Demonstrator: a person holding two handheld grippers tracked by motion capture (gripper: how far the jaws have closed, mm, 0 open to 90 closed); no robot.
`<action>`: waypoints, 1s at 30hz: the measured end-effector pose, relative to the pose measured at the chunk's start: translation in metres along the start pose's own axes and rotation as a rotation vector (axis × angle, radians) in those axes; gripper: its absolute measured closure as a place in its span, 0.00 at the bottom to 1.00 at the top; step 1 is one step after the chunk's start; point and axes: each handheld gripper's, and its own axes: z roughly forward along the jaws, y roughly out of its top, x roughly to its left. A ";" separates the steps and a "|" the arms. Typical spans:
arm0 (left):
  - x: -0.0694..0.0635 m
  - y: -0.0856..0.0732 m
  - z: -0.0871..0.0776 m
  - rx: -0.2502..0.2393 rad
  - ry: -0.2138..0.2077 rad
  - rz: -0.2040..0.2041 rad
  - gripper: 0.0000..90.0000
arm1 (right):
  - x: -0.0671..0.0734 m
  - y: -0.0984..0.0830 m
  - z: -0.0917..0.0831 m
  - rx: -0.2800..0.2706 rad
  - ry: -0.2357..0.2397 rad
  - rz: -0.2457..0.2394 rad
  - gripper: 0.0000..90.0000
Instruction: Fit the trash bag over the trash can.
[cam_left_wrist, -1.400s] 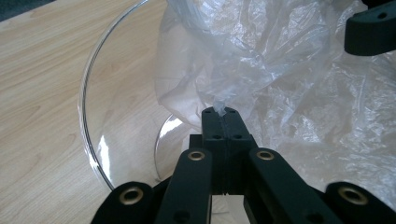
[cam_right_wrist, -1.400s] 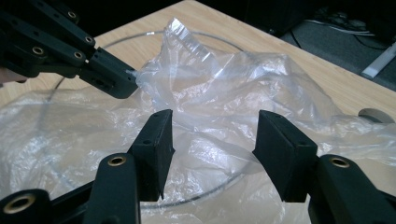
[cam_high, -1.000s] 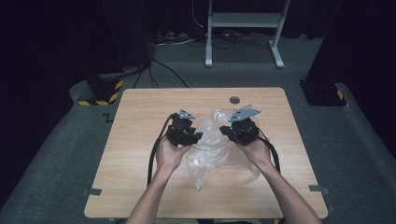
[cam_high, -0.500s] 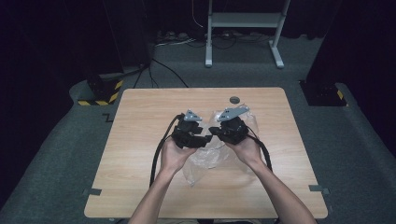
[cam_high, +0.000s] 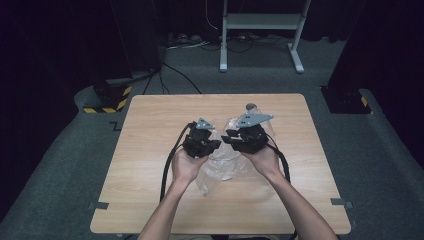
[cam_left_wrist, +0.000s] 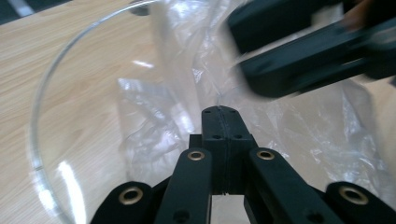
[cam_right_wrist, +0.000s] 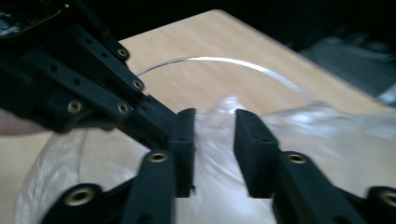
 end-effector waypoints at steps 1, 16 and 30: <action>0.000 -0.001 0.000 0.004 0.006 -0.003 1.00 | 0.000 -0.002 -0.007 -0.018 -0.037 -0.011 0.69; 0.007 -0.009 -0.001 0.020 0.022 -0.049 1.00 | -0.035 -0.029 -0.045 -0.081 -0.155 0.119 0.46; 0.015 -0.013 0.000 0.006 -0.016 -0.080 1.00 | -0.065 -0.034 -0.033 -0.026 -0.161 0.169 0.62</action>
